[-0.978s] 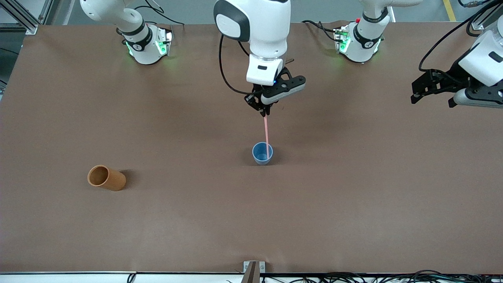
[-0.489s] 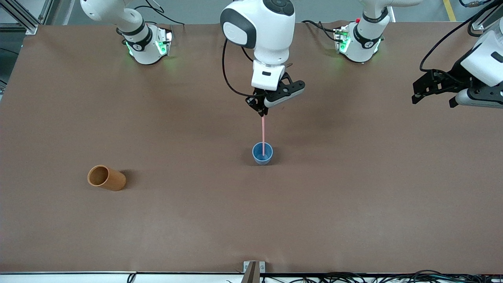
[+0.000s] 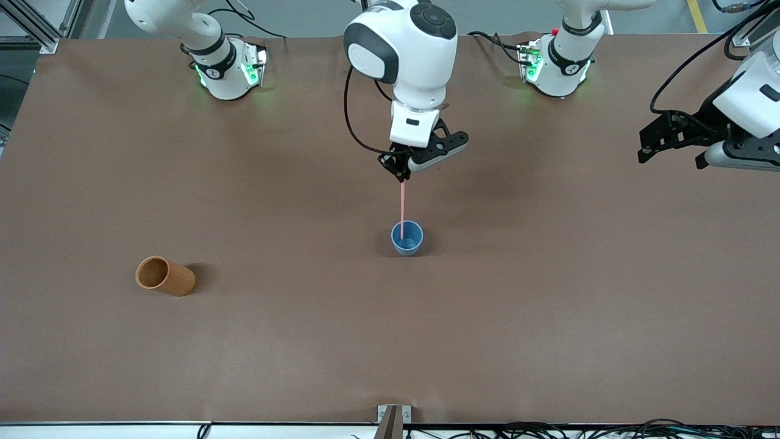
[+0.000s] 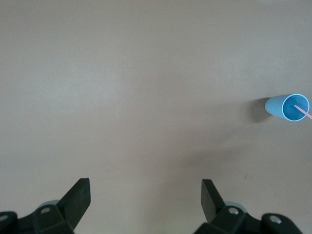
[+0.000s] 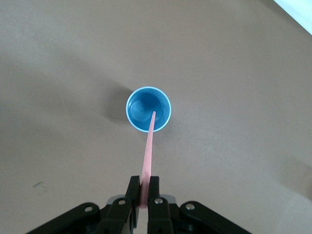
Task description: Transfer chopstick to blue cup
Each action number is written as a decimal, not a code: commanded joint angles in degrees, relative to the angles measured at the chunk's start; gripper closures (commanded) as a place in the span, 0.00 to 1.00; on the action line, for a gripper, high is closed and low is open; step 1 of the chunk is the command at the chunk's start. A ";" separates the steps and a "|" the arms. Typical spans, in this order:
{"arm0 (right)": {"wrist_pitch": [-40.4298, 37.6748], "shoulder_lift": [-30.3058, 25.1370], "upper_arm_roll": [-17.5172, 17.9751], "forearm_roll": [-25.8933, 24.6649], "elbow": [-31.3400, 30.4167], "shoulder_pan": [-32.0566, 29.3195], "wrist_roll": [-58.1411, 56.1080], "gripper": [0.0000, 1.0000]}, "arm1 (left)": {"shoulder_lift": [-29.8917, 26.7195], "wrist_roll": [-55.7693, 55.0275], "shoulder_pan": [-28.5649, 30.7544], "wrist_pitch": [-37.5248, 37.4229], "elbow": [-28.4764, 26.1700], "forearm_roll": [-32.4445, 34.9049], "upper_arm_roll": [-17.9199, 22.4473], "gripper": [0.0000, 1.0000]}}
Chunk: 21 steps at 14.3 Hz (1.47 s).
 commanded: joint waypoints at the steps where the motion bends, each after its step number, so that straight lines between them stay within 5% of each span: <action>1: 2.42 0.79 -0.13 -0.93 -1.08 0.02 -1.08 0.92 | 0.62 -0.80 -0.19 -0.95 1.74 -1.08 0.30 0.00; 3: 3.65 2.11 -0.13 -0.93 -1.08 0.20 -1.08 0.91 | 0.62 -4.31 -0.19 -0.95 1.74 -0.99 0.30 0.00; 6: 3.83 2.56 -0.13 -0.93 -1.08 0.11 -1.08 0.74 | 0.62 -1.61 0.08 -0.95 1.74 -0.99 0.30 0.00; 7: 3.92 2.56 -0.13 -1.02 -1.08 -0.06 -1.08 0.57 | 0.62 -0.82 -0.01 -0.95 1.74 -0.99 0.30 0.00; 8: 4.01 2.47 -0.13 -1.19 -0.99 -0.24 -1.34 0.15 | 0.62 -0.81 -0.10 -0.95 1.66 -0.99 0.30 0.00; 9: 4.53 2.30 -0.13 -1.11 -0.90 -0.50 -2.30 0.00 | 0.62 -0.90 -0.19 -0.95 1.66 -0.99 0.30 0.00; 13: 4.63 -1.46 -0.13 0.82 -0.20 -5.76 -11.78 0.00 | 0.80 -1.77 -0.28 -0.95 1.66 -0.73 0.30 0.00; 15: 3.93 -5.94 -0.31 6.42 -0.55 -10.24 -15.38 0.00 | 1.41 -1.95 -0.36 -0.95 1.83 -0.99 0.30 0.00; 21: -10.47 -17.38 -0.40 8.65 -0.73 -26.58 -16.55 0.00 | 1.41 -2.82 -0.45 -0.95 1.83 -0.90 0.21 0.00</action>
